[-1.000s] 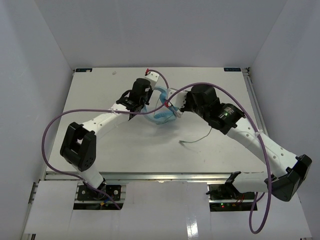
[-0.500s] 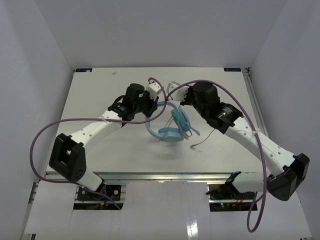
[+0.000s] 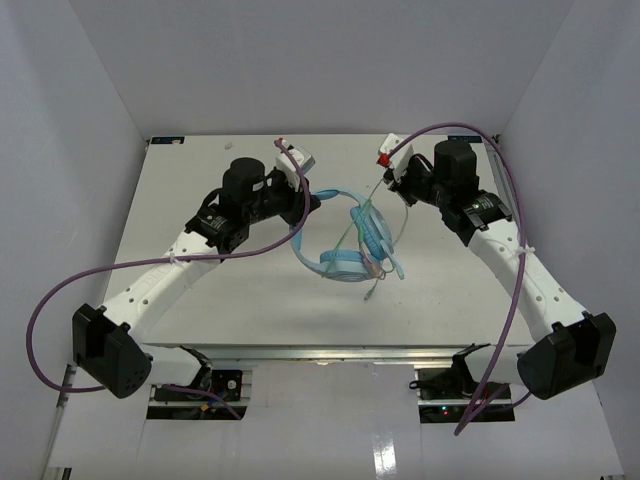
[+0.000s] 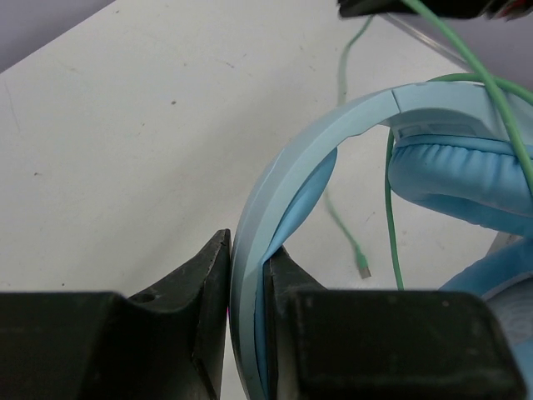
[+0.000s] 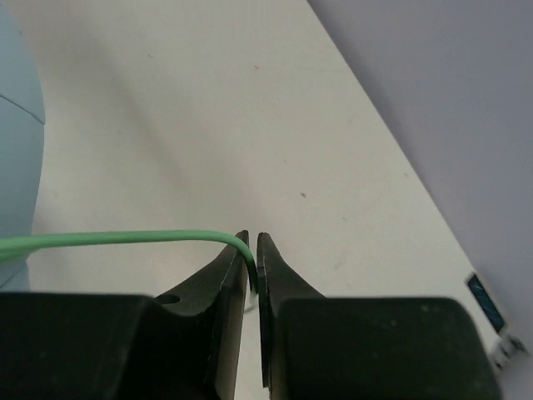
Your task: Wrap the headphones
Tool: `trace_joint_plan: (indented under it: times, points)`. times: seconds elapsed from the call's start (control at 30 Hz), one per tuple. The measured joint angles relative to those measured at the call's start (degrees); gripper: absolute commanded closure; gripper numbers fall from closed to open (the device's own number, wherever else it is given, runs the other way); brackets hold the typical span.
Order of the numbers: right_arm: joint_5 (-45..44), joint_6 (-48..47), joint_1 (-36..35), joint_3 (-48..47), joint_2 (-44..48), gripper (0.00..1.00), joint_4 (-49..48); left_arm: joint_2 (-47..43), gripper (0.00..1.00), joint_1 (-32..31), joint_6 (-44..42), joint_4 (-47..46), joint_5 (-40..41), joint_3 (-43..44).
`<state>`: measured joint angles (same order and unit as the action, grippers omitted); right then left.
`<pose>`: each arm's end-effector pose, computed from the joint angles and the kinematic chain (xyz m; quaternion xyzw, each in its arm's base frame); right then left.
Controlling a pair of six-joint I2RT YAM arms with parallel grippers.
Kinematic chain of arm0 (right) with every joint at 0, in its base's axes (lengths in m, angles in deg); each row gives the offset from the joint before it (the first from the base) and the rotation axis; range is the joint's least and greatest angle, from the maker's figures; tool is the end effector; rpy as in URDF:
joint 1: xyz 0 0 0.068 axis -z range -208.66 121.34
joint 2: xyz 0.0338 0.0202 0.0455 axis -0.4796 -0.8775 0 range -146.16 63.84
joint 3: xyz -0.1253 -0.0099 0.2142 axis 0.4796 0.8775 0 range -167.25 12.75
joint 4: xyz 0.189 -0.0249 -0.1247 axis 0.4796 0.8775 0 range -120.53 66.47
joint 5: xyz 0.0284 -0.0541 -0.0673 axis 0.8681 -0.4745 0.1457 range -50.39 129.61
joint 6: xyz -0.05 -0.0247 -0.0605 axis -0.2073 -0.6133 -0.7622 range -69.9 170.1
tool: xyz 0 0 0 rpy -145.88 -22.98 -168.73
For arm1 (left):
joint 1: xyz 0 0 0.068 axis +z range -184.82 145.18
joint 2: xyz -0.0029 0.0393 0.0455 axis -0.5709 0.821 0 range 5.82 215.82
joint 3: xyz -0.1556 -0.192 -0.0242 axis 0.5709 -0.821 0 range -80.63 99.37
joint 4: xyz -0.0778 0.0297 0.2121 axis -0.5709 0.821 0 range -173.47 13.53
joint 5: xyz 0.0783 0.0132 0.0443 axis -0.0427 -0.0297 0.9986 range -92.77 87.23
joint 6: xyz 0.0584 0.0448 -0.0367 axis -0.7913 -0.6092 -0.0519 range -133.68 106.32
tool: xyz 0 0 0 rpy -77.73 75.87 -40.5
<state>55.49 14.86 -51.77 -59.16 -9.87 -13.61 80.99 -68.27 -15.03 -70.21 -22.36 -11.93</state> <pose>0.2671 0.1354 0.3502 -0.4626 0.6636 0.0507 0.5857 0.2424 -0.1889 0.3325 0.3345 0.7397 -0.2905 0.5065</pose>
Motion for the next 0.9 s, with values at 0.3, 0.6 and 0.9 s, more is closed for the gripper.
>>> trace_joint_plan:
  times: [0.3,0.6,0.9]
  points:
    - [27.3,19.2,2.7,3.4,-9.0,0.78,-11.7,-0.6,1.00,-0.2,7.3,1.0,-7.5,6.7]
    - [47.8,59.3,2.8,14.0,-16.0,0.67,-51.5,-0.4,1.00,-0.3,15.5,-3.1,-7.2,15.3]
    - [51.2,91.8,0.9,15.7,-22.5,0.62,-85.9,3.4,1.00,-0.4,19.1,-6.1,-2.7,22.6]
